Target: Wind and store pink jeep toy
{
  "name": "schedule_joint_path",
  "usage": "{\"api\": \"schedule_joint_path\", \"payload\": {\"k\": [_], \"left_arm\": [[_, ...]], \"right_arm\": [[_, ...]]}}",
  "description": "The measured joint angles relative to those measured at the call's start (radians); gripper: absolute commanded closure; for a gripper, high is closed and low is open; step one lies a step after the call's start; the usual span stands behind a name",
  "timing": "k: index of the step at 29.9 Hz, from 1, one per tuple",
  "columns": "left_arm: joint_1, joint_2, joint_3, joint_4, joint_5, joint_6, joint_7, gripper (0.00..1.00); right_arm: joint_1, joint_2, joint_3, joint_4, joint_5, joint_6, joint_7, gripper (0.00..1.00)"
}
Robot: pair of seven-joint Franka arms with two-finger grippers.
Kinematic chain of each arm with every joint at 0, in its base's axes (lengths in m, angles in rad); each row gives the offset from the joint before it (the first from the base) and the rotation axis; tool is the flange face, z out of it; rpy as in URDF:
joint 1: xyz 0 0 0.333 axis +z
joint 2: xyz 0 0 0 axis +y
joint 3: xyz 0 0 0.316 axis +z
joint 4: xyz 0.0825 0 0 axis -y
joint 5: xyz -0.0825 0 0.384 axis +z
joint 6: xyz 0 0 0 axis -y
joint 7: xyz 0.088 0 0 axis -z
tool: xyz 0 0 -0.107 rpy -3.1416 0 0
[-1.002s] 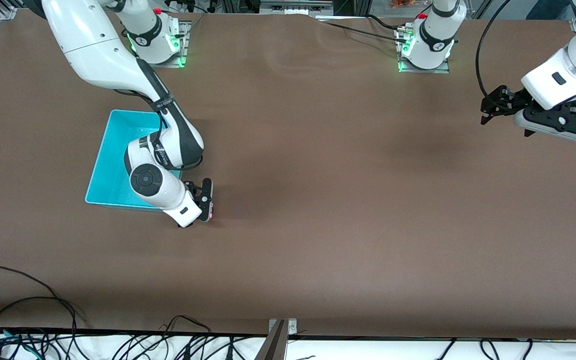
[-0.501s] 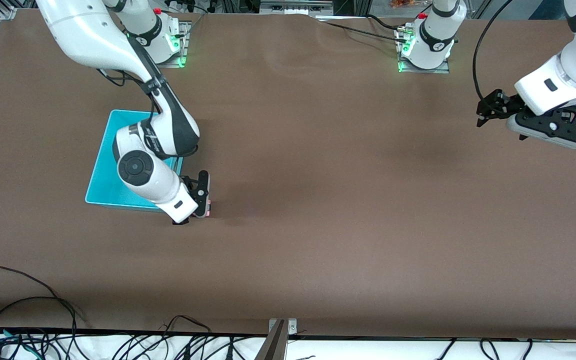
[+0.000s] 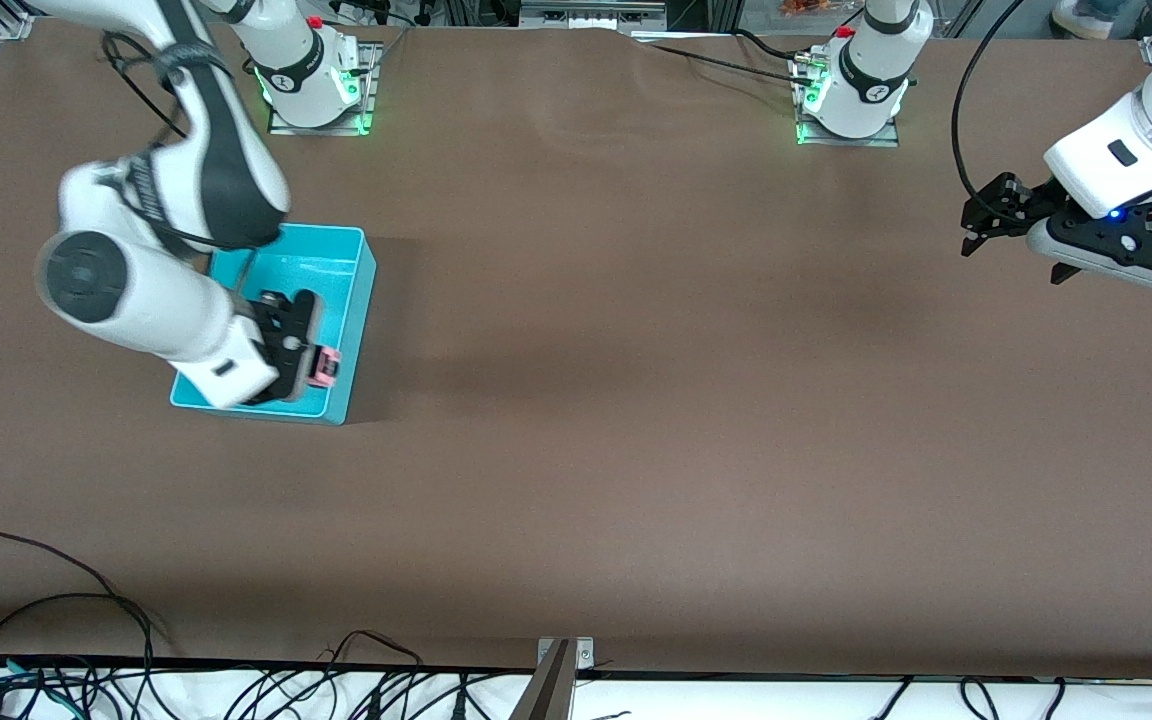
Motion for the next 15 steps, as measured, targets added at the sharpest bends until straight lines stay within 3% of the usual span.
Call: {"api": "schedule_joint_path", "payload": {"k": [8, 15], "left_arm": [[0.003, 0.002, 0.001, 0.000, 0.000, -0.006, 0.000, 0.00], [0.003, 0.002, 0.001, 0.000, 0.000, -0.008, 0.000, 0.00]], "right_arm": [[-0.045, -0.062, -0.029, -0.028, 0.007, -0.129, -0.071, 0.88], [-0.048, -0.101, -0.059, -0.187, 0.013, -0.077, -0.125, 0.88]]}}
